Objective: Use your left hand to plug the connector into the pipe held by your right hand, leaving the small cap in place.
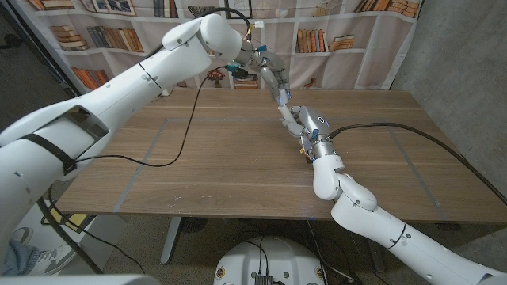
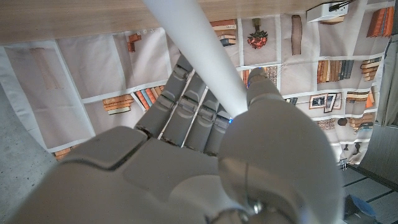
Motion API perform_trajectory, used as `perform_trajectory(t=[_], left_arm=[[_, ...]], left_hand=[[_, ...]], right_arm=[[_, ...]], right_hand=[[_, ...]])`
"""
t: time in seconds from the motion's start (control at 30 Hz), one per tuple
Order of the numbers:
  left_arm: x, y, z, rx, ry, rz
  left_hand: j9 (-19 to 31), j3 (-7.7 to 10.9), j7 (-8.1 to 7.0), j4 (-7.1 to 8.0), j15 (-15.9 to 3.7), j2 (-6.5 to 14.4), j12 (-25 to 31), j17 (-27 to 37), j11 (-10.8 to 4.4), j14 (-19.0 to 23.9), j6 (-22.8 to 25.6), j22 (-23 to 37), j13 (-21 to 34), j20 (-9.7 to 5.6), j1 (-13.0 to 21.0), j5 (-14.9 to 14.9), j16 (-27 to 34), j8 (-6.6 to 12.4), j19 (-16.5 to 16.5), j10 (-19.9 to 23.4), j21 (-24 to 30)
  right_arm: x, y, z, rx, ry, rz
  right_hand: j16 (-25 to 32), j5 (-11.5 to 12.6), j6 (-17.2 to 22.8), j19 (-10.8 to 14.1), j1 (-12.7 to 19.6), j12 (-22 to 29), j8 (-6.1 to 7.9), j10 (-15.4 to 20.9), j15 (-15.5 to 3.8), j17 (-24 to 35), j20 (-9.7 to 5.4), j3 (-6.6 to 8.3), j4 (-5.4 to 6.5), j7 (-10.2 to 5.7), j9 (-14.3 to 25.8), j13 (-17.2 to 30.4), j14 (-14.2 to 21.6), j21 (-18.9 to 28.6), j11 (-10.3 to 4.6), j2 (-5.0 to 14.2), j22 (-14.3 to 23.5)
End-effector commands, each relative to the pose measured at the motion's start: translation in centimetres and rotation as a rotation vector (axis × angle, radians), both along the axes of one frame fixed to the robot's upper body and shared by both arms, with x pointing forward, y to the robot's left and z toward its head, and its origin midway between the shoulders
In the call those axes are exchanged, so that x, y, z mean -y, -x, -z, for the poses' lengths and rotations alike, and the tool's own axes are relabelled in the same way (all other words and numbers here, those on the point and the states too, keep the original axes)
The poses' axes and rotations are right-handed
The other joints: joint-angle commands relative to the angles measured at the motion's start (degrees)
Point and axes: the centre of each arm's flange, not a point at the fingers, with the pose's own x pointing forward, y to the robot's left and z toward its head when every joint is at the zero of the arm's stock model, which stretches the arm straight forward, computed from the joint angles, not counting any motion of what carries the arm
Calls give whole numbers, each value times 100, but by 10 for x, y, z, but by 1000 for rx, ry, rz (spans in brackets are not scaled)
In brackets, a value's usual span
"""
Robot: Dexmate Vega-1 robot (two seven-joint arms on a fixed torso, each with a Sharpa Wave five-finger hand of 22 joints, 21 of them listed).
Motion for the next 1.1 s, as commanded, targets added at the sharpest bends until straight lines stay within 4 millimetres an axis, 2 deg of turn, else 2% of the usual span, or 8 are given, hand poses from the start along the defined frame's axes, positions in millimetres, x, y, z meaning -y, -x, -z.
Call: perform_trajectory(t=[0.03, 0.1, 0.37, 0.73, 1.1], left_arm=[[-11, 5, 0, 14, 30, -13], [-14, 6, -1, 16, 33, -17], [-17, 7, 0, 17, 42, -17], [-13, 1, 5, 36, 60, -4], [-5, -6, 6, 18, 51, 13]], left_hand=[[368, 252, 685, 214, 4, 235, 30, 15, 126, 21, 753, 20, 542, -274, -83, 37, -11, 22, -2, 614, 56], [373, 257, 634, 213, -4, 234, 29, 15, 119, 21, 748, 20, 546, -276, -83, 37, -10, 21, -1, 617, 63], [373, 265, 660, 210, -16, 228, 23, 15, 127, 25, 758, 19, 551, -267, -87, 37, -7, 21, -4, 619, 77], [359, 273, 659, 213, -2, 222, 12, 18, 134, 2, 774, 16, 545, -261, -102, 35, -11, 12, -24, 630, 90], [349, 286, 648, 209, -4, 216, 5, 19, 134, 2, 796, 11, 549, -259, -109, 35, -6, 9, -47, 640, 101]], right_arm=[[5, -14, -2, -55, 13, 26], [6, -16, -2, -62, 12, 32], [8, -15, -4, -62, 6, 38], [11, -10, -6, -68, -28, 14], [6, -4, -9, -56, -41, 1]], right_hand=[[26, 57, 391, 2, 54, 35, 18, 107, -342, 18, -854, 663, 667, -432, 27, 6, 91, 57, 4, 94, 11], [43, 58, 383, 10, 58, 39, 11, 124, -348, 25, -853, 661, 666, -423, 23, 6, 126, 77, -33, 95, 13], [53, 61, 360, 36, 66, 45, -6, 154, -347, 23, -856, 656, 663, -411, 17, 7, 168, 128, -38, 94, 16], [67, 63, 358, 55, 83, 46, -14, 184, -350, 21, -857, 653, 655, -392, 10, 9, 226, 194, -32, 93, 15], [75, 63, 369, 56, 103, 51, -13, 216, -356, 24, -853, 653, 642, -387, 10, 11, 259, 243, -32, 91, 13]])
